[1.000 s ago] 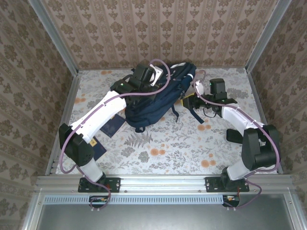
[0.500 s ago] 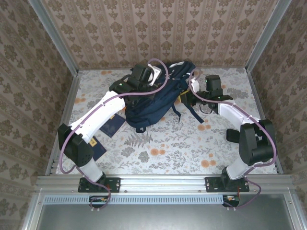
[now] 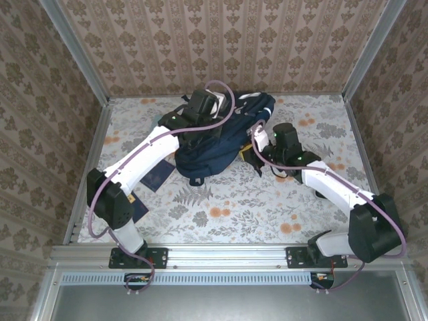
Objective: Pack the student bag
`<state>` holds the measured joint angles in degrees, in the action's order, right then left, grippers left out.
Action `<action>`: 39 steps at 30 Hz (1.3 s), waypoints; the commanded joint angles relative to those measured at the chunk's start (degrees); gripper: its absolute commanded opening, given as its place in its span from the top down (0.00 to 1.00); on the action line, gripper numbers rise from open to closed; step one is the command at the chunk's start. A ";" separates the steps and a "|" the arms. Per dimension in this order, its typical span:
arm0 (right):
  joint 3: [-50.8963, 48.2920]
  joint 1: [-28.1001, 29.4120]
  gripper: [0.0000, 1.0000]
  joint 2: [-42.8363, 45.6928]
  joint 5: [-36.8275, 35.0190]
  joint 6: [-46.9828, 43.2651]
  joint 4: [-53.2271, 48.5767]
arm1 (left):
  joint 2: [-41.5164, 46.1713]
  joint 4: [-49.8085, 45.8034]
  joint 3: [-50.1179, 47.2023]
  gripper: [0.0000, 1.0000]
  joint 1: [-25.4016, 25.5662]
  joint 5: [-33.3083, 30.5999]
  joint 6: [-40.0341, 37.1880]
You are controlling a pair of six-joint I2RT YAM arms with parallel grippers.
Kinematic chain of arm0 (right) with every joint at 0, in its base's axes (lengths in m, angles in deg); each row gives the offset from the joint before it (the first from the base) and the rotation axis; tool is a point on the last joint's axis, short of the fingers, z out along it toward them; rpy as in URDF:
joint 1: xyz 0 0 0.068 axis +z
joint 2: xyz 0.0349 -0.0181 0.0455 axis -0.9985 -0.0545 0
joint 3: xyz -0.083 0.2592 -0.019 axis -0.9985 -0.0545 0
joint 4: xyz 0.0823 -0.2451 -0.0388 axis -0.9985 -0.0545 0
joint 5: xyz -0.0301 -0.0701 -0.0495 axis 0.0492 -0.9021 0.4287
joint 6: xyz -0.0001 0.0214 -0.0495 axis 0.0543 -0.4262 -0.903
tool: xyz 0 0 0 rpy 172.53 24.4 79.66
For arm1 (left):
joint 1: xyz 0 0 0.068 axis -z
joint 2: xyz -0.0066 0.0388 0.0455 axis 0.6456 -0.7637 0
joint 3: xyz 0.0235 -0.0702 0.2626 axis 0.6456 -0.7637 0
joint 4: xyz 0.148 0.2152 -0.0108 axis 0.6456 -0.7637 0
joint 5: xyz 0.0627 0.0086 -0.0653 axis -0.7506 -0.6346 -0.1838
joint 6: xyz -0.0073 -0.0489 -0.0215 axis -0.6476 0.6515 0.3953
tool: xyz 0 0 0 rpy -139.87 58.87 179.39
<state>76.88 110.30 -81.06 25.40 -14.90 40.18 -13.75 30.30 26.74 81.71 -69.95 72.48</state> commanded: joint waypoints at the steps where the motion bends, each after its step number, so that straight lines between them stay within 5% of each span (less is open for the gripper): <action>1: -1.19 4.34 1.00 2.20 -0.67 2.37 2.60 | -1.45 7.08 2.96 1.00 -0.04 -0.61 4.26; 9: -3.03 4.72 1.00 4.70 -9.32 6.06 2.30 | -2.05 6.65 3.69 0.99 -0.80 7.25 4.35; 14: -3.62 1.70 1.00 7.41 -11.55 11.55 0.25 | -1.43 4.59 3.00 0.55 -2.37 16.99 0.89; 19: -2.60 -2.25 1.00 6.49 -13.37 15.07 -3.97 | -0.32 3.08 0.12 0.42 -3.91 19.81 -3.41; 33: -2.92 -9.78 1.00 4.45 -8.19 12.24 -7.52 | -8.46 -1.74 2.46 0.39 -3.58 30.59 -23.80; 39: -3.31 -10.26 1.00 4.00 -7.21 11.71 -8.01 | -14.42 -6.11 6.85 0.46 -1.06 27.36 -32.45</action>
<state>73.16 100.35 -77.26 16.20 -2.03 30.97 -26.23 28.75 30.25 79.30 -42.34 47.12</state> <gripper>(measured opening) 0.081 0.552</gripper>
